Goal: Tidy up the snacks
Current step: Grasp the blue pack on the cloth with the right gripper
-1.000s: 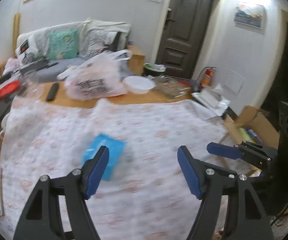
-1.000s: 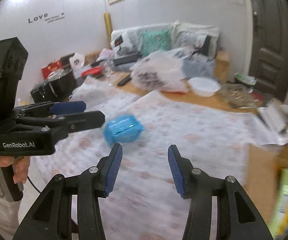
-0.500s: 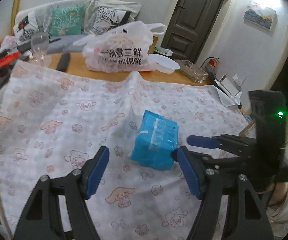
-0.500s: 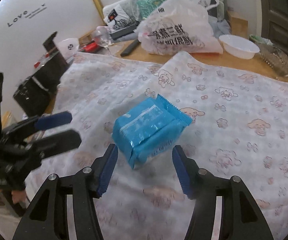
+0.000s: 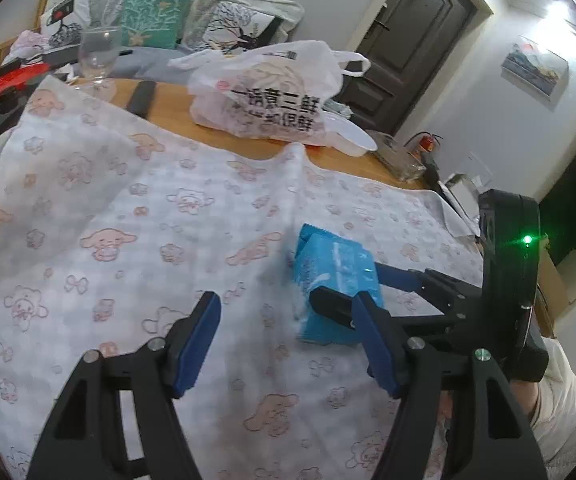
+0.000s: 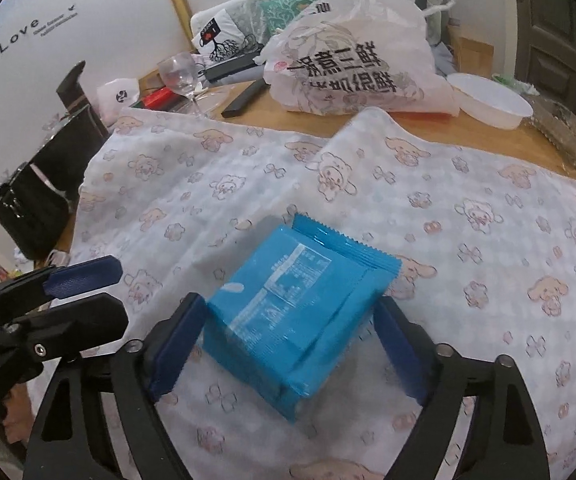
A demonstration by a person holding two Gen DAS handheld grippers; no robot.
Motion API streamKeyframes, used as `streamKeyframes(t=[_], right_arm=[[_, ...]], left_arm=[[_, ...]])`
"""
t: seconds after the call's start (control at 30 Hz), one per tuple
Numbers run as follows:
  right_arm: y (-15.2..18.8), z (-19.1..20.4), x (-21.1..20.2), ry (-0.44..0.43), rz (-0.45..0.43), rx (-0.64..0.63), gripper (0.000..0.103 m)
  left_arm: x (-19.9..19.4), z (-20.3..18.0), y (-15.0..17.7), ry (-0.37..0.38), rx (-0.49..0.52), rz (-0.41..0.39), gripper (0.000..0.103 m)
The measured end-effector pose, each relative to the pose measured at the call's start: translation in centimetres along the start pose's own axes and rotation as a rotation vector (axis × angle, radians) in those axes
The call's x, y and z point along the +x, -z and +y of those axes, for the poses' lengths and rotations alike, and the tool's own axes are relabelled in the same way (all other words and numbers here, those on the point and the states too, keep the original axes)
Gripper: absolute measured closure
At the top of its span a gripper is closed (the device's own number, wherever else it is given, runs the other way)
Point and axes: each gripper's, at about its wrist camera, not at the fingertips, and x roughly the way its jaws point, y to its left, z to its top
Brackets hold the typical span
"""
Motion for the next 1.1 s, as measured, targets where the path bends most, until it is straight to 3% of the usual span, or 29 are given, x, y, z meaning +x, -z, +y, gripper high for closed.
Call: streamKeyframes(t=[0.43, 0.53, 0.77, 0.83, 0.93, 1.1], right_arm=[[-0.6, 0.8, 1.3, 0.042, -0.002, -0.052, 0.018], [-0.1, 1.0, 0.6, 0.030, -0.007, -0.113, 0.027], [3.0, 1.4, -1.9, -0.191, 0.072, -0.337, 0.029], [3.8, 1.1, -2.7, -0.210, 0.080, -0.354, 0.028], [4.7, 0.6, -3.6, -0.163, 0.074, -0.374, 0.027], [4.9, 0.3, -4.9, -0.014, 0.089, -0.289, 0.024]], left_arm=[[-0.1, 0.2, -0.5, 0.021, -0.045, -0.019, 0.038], [0.1, -0.3, -0.5, 0.023, -0.035, -0.012, 0.038], [1.1, -2.1, 0.3, 0.054, 0.014, 0.038, 0.038], [1.6, -2.6, 0.8, 0.062, 0.029, 0.057, 0.038], [2.4, -3.3, 1.5, 0.070, 0.041, 0.084, 0.038], [3.0, -3.9, 2.2, 0.074, 0.034, 0.096, 0.038]])
